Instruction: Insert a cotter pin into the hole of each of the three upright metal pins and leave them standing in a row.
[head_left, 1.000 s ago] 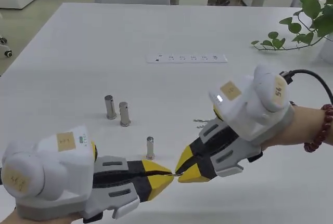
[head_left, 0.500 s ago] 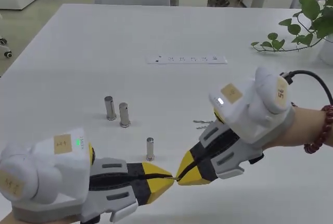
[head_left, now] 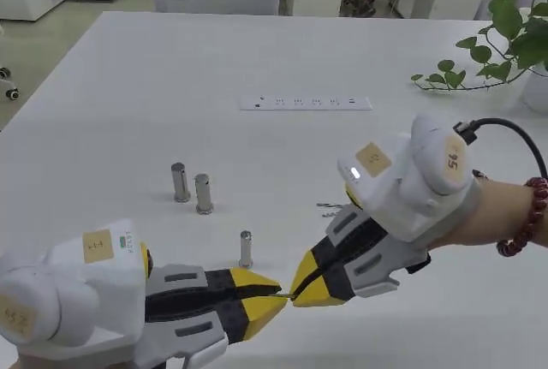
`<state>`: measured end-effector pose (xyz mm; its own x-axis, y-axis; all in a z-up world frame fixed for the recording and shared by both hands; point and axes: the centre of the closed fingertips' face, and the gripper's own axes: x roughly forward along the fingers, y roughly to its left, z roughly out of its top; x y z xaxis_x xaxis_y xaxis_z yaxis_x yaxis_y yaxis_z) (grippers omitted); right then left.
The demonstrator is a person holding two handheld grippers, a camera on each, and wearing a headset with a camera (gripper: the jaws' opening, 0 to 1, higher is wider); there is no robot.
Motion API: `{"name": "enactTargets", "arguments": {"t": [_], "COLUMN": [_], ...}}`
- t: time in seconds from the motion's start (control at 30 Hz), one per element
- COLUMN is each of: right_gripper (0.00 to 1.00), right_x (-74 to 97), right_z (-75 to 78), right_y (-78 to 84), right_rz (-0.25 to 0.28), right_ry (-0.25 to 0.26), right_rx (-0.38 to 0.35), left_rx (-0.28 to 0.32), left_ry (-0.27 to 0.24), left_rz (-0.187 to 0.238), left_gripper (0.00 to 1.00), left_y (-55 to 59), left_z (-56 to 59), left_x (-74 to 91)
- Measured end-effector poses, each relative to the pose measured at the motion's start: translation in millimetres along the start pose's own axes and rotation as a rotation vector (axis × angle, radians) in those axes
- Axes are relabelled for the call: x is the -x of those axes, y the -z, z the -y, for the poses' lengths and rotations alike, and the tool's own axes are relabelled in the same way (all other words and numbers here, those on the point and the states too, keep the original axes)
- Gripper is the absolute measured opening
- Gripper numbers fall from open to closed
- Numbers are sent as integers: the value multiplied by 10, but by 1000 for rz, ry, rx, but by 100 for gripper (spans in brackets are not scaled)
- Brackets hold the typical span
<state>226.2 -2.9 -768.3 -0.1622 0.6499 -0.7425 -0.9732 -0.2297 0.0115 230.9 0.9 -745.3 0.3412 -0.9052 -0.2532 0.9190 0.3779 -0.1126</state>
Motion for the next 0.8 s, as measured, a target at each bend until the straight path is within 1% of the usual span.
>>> {"name": "enactTargets", "arguments": {"t": [0.2, 0.33, 0.4, 0.57, 0.6, 0.63, 0.8], "right_gripper": [2, 2, 2, 2, 2, 2, 2], "right_x": [22, 40, 47, 64, 66, 70, 85], "right_z": [47, 104, 141, 222, 236, 260, 317], "right_y": [40, 77, 95, 128, 136, 148, 193], "right_rz": [-26, -49, -60, -73, -75, -78, -97], "right_ry": [31, 65, 84, 121, 127, 139, 164], "right_rx": [-35, -77, -84, -132, -140, -150, -176], "left_rx": [0, 7, 9, 7, 7, 13, 24], "left_ry": [-43, -76, -97, -142, -147, -152, -183], "left_rz": [8, 12, 9, 7, 7, 6, 7], "left_gripper": [19, 25, 28, 34, 36, 37, 42], "left_y": [3, 21, 35, 55, 59, 67, 85], "left_z": [-71, -127, -162, -244, -255, -269, -345], "left_x": [39, 73, 89, 121, 123, 127, 146]}}
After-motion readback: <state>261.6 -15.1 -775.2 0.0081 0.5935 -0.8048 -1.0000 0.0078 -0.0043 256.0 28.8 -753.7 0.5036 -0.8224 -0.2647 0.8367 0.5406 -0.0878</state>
